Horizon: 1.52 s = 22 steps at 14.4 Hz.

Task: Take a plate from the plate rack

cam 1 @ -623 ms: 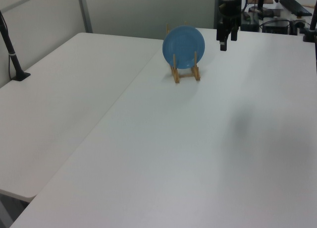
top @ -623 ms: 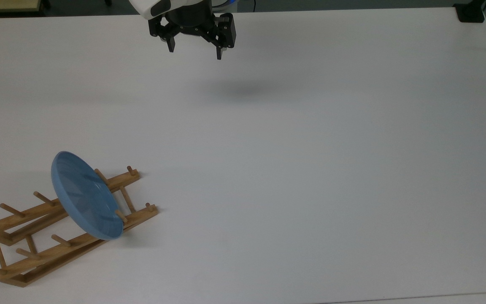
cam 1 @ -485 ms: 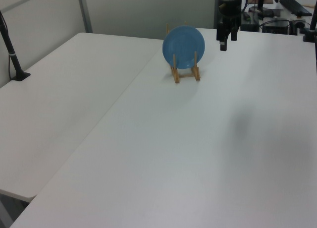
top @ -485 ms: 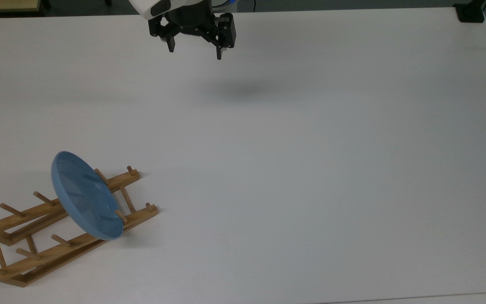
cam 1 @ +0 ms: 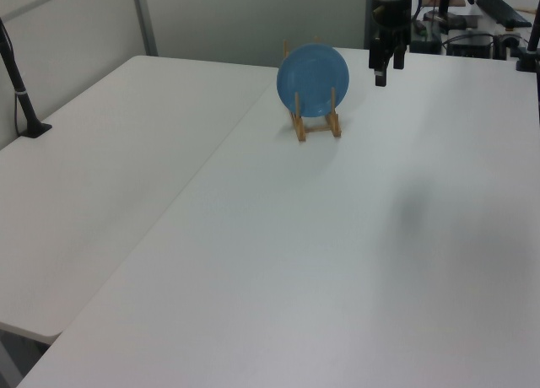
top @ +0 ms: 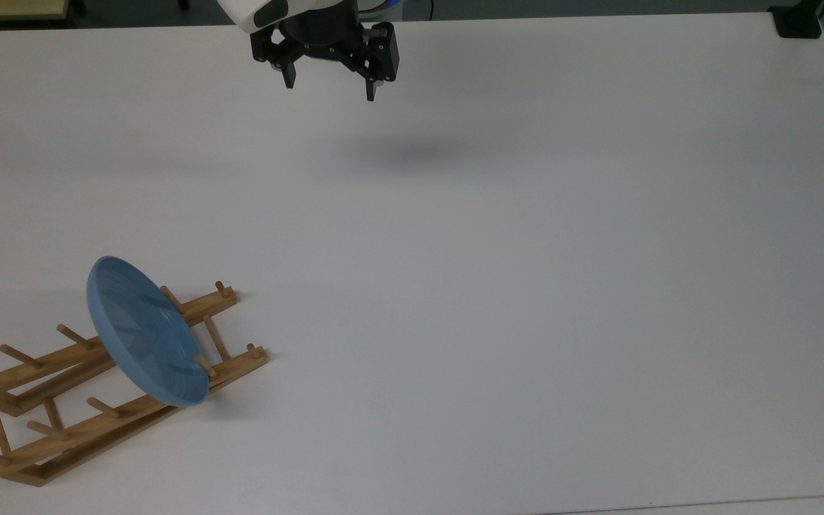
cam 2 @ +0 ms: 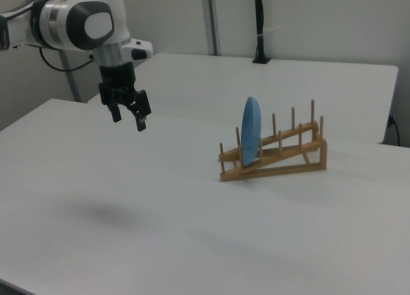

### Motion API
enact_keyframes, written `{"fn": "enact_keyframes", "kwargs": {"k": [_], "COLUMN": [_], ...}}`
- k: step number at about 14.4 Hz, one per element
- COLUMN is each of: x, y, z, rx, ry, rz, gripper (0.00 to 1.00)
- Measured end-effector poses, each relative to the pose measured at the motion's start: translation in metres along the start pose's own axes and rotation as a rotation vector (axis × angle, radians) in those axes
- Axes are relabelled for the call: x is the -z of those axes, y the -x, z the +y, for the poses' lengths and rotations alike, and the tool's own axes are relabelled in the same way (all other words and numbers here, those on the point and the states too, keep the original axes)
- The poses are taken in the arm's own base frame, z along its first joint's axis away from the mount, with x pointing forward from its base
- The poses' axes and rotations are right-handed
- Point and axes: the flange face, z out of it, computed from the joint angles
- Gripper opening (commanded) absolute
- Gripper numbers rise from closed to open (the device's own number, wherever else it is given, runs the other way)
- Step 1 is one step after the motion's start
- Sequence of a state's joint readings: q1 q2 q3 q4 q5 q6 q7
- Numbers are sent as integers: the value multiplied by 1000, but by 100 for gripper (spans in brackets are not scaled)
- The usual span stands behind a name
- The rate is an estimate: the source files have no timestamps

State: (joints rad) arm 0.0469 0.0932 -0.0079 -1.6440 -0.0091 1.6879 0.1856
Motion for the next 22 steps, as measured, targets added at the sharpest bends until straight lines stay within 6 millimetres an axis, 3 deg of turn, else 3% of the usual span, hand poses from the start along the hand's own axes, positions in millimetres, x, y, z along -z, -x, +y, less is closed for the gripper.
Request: {"fn": "enact_keyframes", "kwargs": {"k": [6, 14, 18, 22], "x": [0, -8, 2, 4], "y": [0, -6, -43, -88], "z": [0, 3, 22, 63], "rx": [3, 137, 160, 173], "ry": [0, 0, 62, 226], "rz": [0, -1, 173, 442], "gripper": [100, 100, 92, 76]}}
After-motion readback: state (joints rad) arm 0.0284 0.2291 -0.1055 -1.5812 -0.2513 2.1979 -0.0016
